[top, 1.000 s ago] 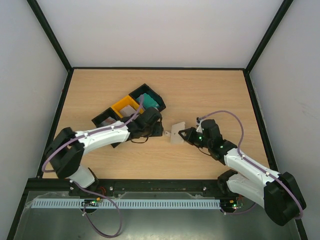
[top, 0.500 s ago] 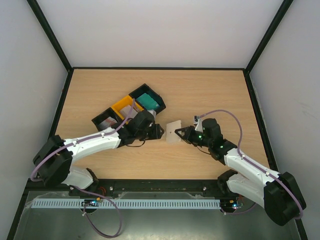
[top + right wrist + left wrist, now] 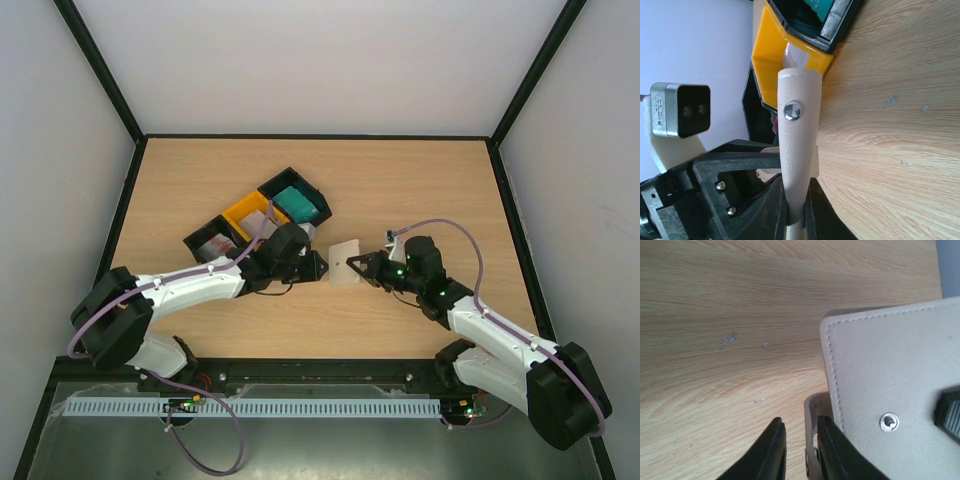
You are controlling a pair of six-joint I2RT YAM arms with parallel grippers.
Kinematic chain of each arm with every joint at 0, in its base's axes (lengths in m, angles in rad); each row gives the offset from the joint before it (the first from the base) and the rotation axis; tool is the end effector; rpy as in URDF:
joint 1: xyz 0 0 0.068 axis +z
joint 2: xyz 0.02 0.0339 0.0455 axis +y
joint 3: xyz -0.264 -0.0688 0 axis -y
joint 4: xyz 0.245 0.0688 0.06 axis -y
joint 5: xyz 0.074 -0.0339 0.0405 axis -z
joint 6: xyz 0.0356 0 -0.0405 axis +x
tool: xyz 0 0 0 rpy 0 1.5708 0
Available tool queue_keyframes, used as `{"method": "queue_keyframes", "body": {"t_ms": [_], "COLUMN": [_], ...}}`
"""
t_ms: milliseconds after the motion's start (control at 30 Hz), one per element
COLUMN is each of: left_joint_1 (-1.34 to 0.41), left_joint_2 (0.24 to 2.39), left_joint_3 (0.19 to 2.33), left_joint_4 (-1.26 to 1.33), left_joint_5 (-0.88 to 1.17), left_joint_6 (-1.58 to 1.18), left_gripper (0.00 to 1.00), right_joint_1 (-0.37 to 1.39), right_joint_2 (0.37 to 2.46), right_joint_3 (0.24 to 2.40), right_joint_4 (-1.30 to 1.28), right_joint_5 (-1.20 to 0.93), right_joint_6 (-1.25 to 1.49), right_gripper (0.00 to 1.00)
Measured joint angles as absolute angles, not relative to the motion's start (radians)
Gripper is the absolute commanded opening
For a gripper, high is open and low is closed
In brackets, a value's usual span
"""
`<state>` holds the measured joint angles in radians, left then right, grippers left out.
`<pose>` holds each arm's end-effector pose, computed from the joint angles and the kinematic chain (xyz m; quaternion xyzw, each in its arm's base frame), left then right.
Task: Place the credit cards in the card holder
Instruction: Open the card holder at the center of the board.
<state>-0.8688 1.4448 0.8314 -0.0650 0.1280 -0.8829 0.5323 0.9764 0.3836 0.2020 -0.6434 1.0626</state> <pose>0.1946 -0.2372 0.2148 0.0213 0.9004 -0.3677 0.2315 0.1646 0.1217 0.2061 0.0368 0.8069 0.5612 0.1807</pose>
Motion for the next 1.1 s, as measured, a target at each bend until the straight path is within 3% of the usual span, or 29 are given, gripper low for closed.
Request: {"method": "queue_keyframes", "body": {"t_ms": [100, 367, 567, 867, 967, 1100], "left_joint_1": [-0.865, -0.86, -0.857, -0.856, -0.856, -0.863], "left_joint_2": [1.451, 1.443, 1.43, 1.496, 1.515, 1.553], "left_joint_3": [0.831, 0.831, 0.831, 0.847, 0.855, 0.896], "left_joint_4": [-0.054, -0.063, -0.077, -0.081, -0.069, -0.046], "left_joint_5": [0.139, 0.135, 0.165, 0.237, 0.274, 0.331], "left_joint_6": [-0.883, -0.874, -0.859, -0.83, -0.815, -0.788], "left_gripper": [0.03, 0.02, 0.02, 0.02, 0.02, 0.02], "right_joint_1": [0.532, 0.532, 0.532, 0.532, 0.532, 0.532], "right_joint_2": [0.978, 1.029, 1.153, 1.159, 1.137, 1.105], "right_joint_3": [0.382, 0.382, 0.378, 0.377, 0.375, 0.37], "right_joint_4": [0.213, 0.163, 0.078, 0.039, 0.041, 0.034], "right_joint_5": [-0.653, -0.593, -0.509, -0.444, -0.445, -0.43], "right_joint_6": [1.066, 0.997, 0.928, 0.886, 0.878, 0.871], "right_gripper": [0.05, 0.53, 0.7, 0.71, 0.67, 0.54]}}
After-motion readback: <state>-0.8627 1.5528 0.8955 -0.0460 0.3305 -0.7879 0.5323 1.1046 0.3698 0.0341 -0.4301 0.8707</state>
